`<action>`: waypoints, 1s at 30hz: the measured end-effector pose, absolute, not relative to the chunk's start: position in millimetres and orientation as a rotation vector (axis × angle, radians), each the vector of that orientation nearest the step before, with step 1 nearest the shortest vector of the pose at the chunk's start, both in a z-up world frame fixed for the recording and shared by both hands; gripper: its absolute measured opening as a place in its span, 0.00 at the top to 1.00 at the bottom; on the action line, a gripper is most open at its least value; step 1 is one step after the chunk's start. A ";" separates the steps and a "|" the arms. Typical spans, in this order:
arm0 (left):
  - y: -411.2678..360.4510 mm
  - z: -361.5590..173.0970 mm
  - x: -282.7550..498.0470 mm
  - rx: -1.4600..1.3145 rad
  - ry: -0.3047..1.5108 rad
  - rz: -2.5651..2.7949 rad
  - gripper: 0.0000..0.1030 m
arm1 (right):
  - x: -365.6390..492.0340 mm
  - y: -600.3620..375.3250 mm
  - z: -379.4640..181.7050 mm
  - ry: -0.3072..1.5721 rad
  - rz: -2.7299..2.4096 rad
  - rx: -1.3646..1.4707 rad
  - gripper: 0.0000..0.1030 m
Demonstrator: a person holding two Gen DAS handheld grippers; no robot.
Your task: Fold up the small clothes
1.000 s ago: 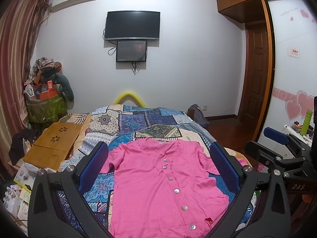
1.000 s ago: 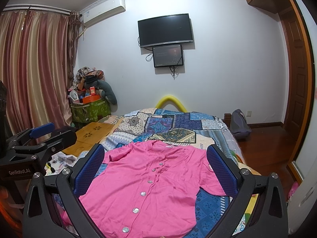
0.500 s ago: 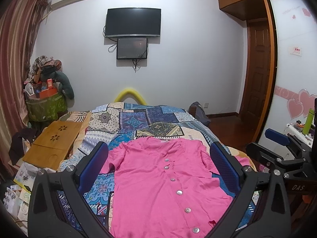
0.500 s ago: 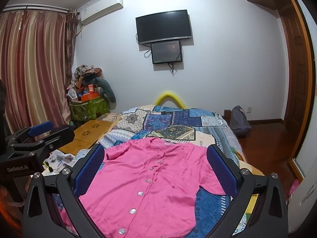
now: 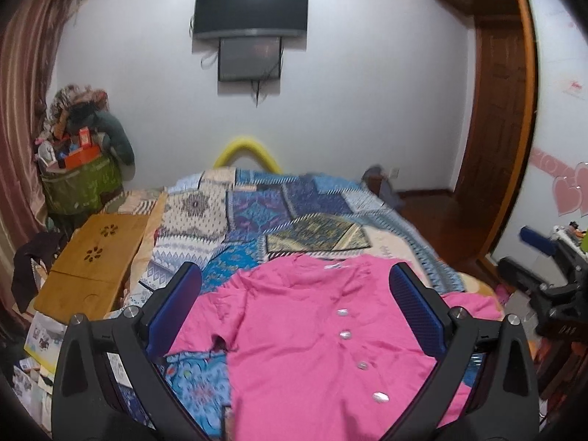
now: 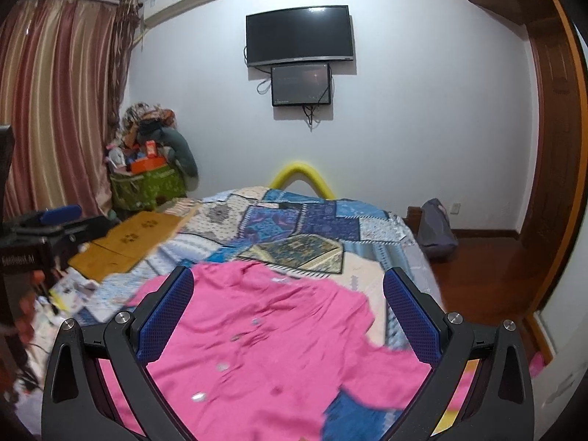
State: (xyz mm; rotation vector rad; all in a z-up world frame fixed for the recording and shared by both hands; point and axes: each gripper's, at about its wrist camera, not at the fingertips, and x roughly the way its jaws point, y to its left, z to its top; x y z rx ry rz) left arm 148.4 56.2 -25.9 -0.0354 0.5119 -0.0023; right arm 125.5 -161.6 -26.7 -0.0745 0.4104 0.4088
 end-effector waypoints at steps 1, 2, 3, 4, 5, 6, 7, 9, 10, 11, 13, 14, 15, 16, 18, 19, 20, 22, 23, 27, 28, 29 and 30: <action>62.6 -29.6 163.6 -0.036 0.536 0.000 0.00 | 137.6 -162.3 -29.2 0.420 0.406 -0.083 0.01; 70.4 -34.6 180.2 -0.038 0.567 0.009 0.00 | 146.4 -162.8 -31.4 0.431 0.405 -0.088 0.01; 78.7 -40.9 197.2 -0.041 0.600 0.012 0.00 | 160.6 -164.2 -35.2 0.446 0.403 -0.091 0.01; 86.6 -47.8 213.3 -0.043 0.631 0.015 0.00 | 169.5 -165.1 -38.6 0.461 0.403 -0.095 0.01; 91.7 -54.0 227.4 -0.046 0.659 0.026 0.00 | 179.1 -166.3 -42.3 0.476 0.399 -0.099 0.01; 99.4 -63.4 244.3 -0.056 0.696 0.040 0.00 | 191.7 -167.3 -47.5 0.495 0.400 -0.105 0.01; 103.7 -70.8 256.8 -0.068 0.724 0.046 0.01 | 200.6 -168.3 -51.5 0.515 0.407 -0.115 0.01; 118.9 -93.8 289.7 -0.118 0.812 0.043 0.06 | 223.1 -169.1 -64.3 0.562 0.422 -0.135 0.01; 125.0 -105.3 304.0 -0.139 0.853 0.034 0.09 | 230.4 -169.7 -69.3 0.578 0.425 -0.144 0.03; 127.4 -114.8 314.9 -0.150 0.883 0.027 0.10 | 240.4 -169.5 -76.9 0.601 0.433 -0.157 0.06; 131.7 -138.9 340.6 -0.154 0.948 0.027 0.12 | 259.9 -167.4 -91.6 0.652 0.444 -0.185 0.10; 131.4 -148.0 349.3 -0.144 0.971 0.030 0.13 | 268.0 -167.5 -97.3 0.673 0.454 -0.191 0.11; 130.6 -160.8 361.3 -0.122 1.004 0.025 0.14 | 278.4 -166.8 -107.4 0.704 0.470 -0.195 0.12; 128.9 -171.2 369.4 -0.109 1.027 0.017 0.17 | 287.1 -166.9 -115.0 0.725 0.478 -0.197 0.15; 128.6 -189.7 383.3 -0.106 1.080 0.005 0.23 | 306.1 -167.3 -130.9 0.778 0.498 -0.193 0.19; 129.4 -200.2 390.6 -0.111 1.110 0.003 0.29 | 315.1 -166.5 -139.6 0.815 0.513 -0.187 0.22; 129.9 -206.3 394.5 -0.114 1.129 -0.005 0.32 | 322.1 -165.4 -147.7 0.842 0.523 -0.185 0.25; 127.3 -219.4 401.8 -0.102 1.166 -0.039 0.43 | 335.2 -162.8 -162.3 0.878 0.540 -0.188 0.31; 124.5 -222.4 403.4 -0.079 1.162 -0.049 0.45 | 339.8 -161.3 -168.4 0.886 0.536 -0.200 0.31; 115.7 -221.2 401.5 -0.031 1.140 -0.082 0.90 | 354.1 -154.2 -183.5 0.928 0.541 -0.253 0.35; 114.1 -220.6 402.0 -0.022 1.144 -0.080 0.90 | 358.4 -152.5 -186.8 0.942 0.551 -0.252 0.40; 112.5 -219.5 402.5 -0.012 1.145 -0.073 0.90 | 360.3 -151.2 -188.7 0.951 0.566 -0.242 0.47; 111.5 -218.6 403.5 -0.001 1.146 -0.070 0.91 | 362.8 -150.2 -189.5 0.954 0.580 -0.232 0.52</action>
